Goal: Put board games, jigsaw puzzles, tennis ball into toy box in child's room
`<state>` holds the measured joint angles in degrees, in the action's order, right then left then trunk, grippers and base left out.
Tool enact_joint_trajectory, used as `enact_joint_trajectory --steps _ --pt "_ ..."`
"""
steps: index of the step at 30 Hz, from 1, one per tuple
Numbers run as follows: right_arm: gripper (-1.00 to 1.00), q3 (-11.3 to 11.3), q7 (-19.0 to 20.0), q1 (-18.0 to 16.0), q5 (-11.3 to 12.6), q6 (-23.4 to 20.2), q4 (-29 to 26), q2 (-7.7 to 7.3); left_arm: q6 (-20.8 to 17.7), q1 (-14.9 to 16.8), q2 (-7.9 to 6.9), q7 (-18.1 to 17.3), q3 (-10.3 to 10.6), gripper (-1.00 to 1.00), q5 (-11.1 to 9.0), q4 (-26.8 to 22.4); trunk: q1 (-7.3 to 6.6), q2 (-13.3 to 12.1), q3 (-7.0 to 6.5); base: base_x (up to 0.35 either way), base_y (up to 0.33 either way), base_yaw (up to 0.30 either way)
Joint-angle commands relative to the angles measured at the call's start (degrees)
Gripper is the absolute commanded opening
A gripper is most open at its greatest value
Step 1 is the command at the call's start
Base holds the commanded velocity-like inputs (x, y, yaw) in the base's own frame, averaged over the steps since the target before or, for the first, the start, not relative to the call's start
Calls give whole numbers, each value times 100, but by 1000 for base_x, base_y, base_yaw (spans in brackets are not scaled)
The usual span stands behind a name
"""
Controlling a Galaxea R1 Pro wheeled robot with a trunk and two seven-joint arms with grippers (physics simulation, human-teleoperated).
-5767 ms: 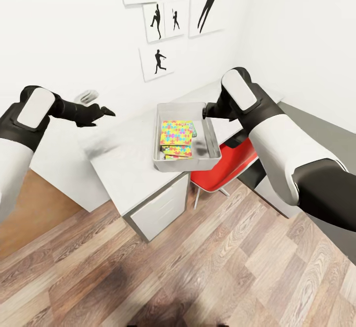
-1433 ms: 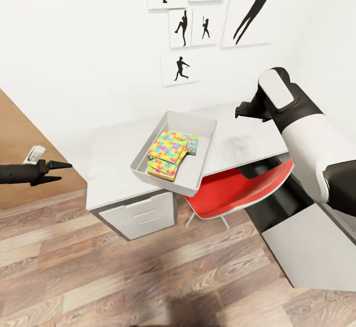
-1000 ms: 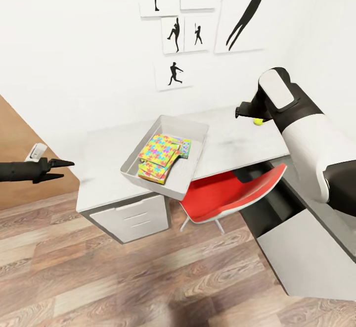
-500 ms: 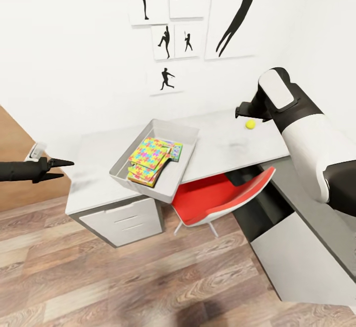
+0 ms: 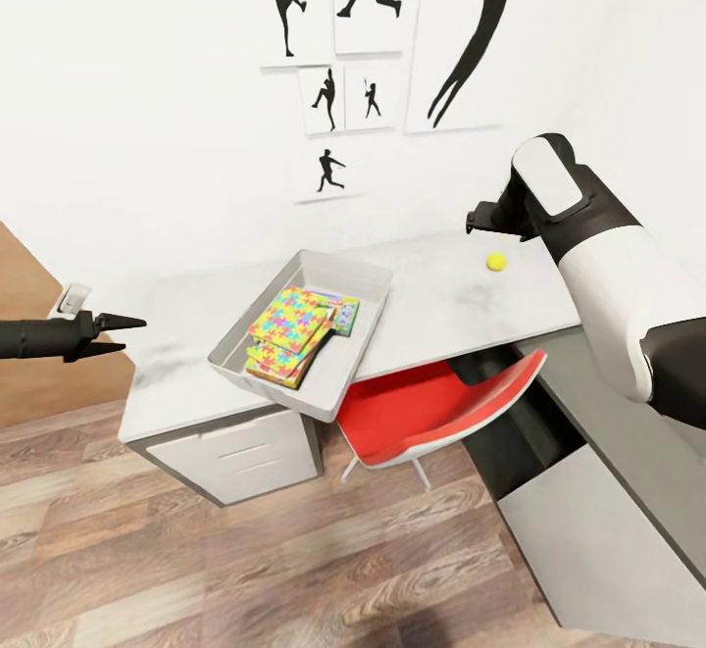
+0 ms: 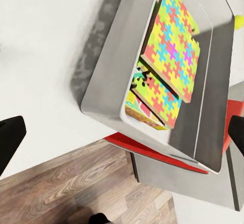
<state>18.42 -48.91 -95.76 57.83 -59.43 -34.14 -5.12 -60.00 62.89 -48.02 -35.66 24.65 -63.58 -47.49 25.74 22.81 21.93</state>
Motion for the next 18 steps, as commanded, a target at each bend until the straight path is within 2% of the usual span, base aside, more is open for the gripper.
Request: enact_joint_trajectory --steps 1,8,18 --pt "100 41 -48 -6 62 -16 -5 -8 0 13 -6 -46 25 100 20 5 4 11 1 15 -5 62" --pt "100 41 -48 -11 62 -16 -5 -10 0 13 -36 -72 25 100 14 3 4 11 -65 5 -2 63" --pt "100 44 -48 -7 62 -16 -5 -7 0 13 -90 -308 29 100 14 3 4 11 -159 -24 0 64"
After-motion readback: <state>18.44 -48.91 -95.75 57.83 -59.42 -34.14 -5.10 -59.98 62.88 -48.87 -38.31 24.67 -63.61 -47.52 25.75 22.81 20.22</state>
